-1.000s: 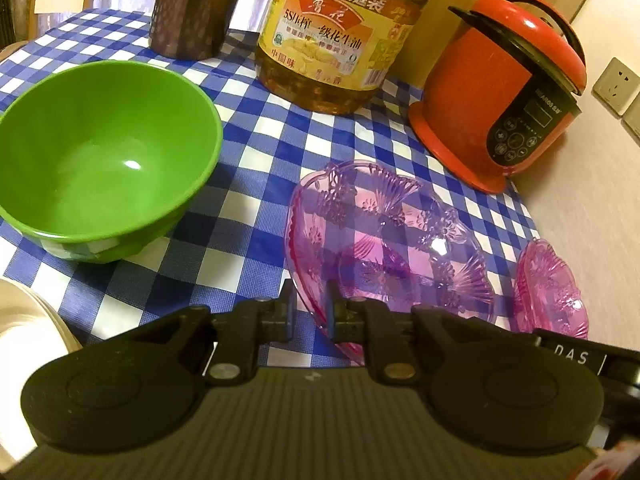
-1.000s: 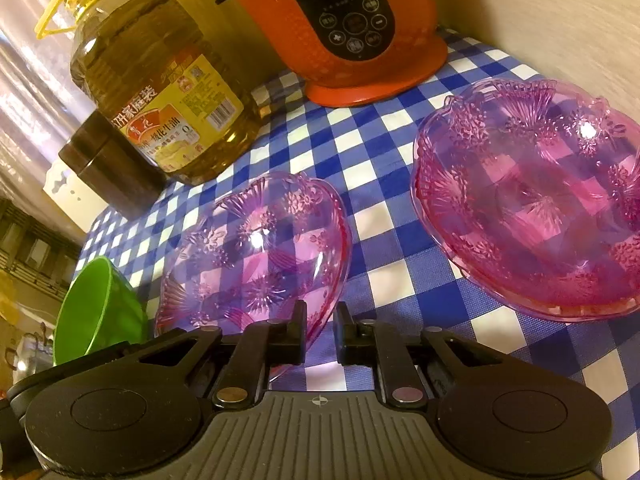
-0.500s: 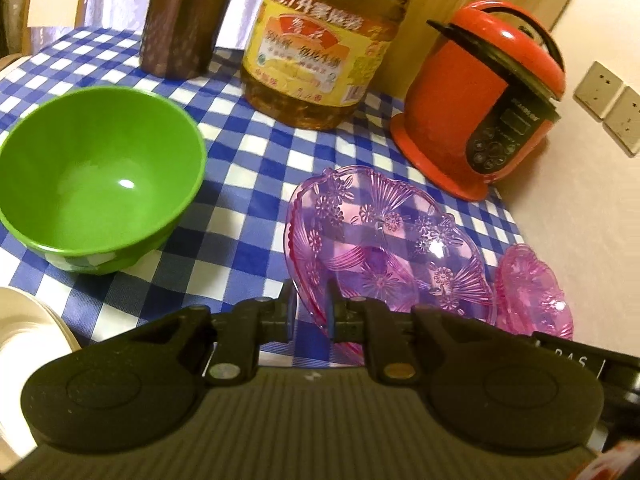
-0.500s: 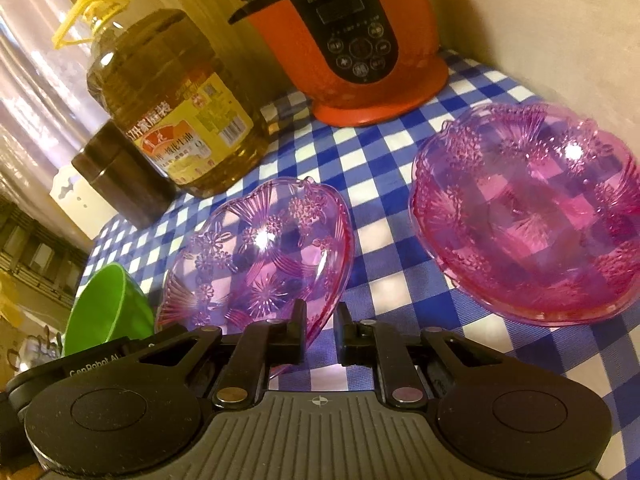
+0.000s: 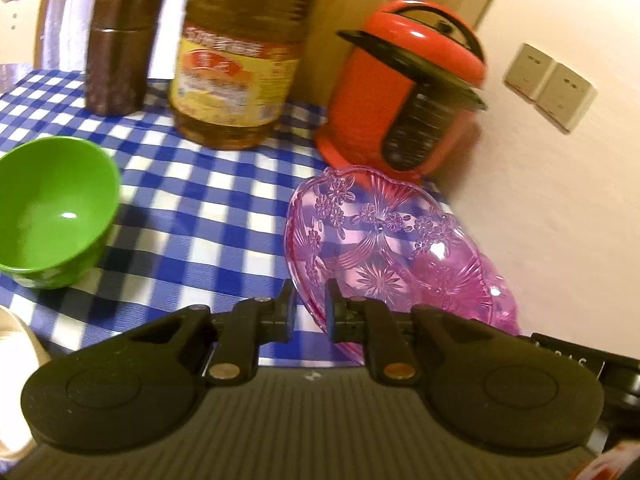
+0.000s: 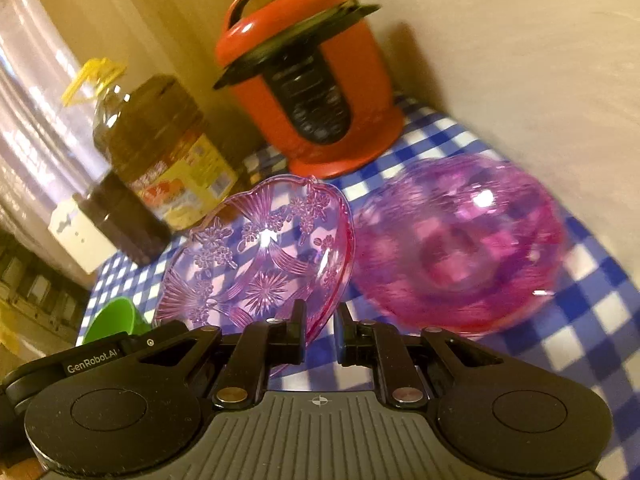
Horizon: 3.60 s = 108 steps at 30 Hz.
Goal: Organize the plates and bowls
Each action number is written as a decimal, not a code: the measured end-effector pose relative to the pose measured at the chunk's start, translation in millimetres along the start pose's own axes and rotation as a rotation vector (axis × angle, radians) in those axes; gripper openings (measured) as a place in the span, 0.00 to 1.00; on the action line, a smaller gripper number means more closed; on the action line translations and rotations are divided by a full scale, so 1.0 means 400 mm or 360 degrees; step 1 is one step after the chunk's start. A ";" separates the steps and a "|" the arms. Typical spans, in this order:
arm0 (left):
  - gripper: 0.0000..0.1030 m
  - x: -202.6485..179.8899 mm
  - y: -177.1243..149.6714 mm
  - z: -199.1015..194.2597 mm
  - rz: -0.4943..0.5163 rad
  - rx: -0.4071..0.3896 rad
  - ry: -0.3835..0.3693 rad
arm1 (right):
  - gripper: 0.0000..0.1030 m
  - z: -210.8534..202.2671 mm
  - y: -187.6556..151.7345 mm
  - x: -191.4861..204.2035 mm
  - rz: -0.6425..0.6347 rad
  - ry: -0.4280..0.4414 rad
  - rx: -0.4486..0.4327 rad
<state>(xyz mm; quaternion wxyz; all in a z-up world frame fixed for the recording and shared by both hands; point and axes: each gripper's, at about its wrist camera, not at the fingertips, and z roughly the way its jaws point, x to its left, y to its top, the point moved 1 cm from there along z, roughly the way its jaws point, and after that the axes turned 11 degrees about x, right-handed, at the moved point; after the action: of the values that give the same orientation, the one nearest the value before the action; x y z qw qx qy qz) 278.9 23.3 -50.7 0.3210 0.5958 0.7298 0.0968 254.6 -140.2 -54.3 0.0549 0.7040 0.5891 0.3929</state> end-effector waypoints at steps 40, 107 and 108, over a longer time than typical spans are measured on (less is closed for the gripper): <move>0.14 -0.303 -0.010 0.170 0.0354 0.0160 -0.0016 | 0.13 -0.100 0.078 -0.279 0.0310 -0.0136 -0.0084; 0.46 -0.213 -0.177 -0.145 0.0271 0.0092 0.0007 | 0.56 -0.289 -0.094 -0.137 0.0171 -0.0166 -0.0057; 0.46 -0.206 -0.186 -0.160 0.0261 0.0089 0.0009 | 0.56 -0.300 -0.106 -0.130 0.0160 -0.0160 -0.0055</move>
<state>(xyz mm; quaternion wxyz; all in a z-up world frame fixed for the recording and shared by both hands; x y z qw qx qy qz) 188.3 -58.3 -10.8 0.2932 0.6621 0.6818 0.1039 147.1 -219.2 -20.5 0.0767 0.7504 0.5428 0.3694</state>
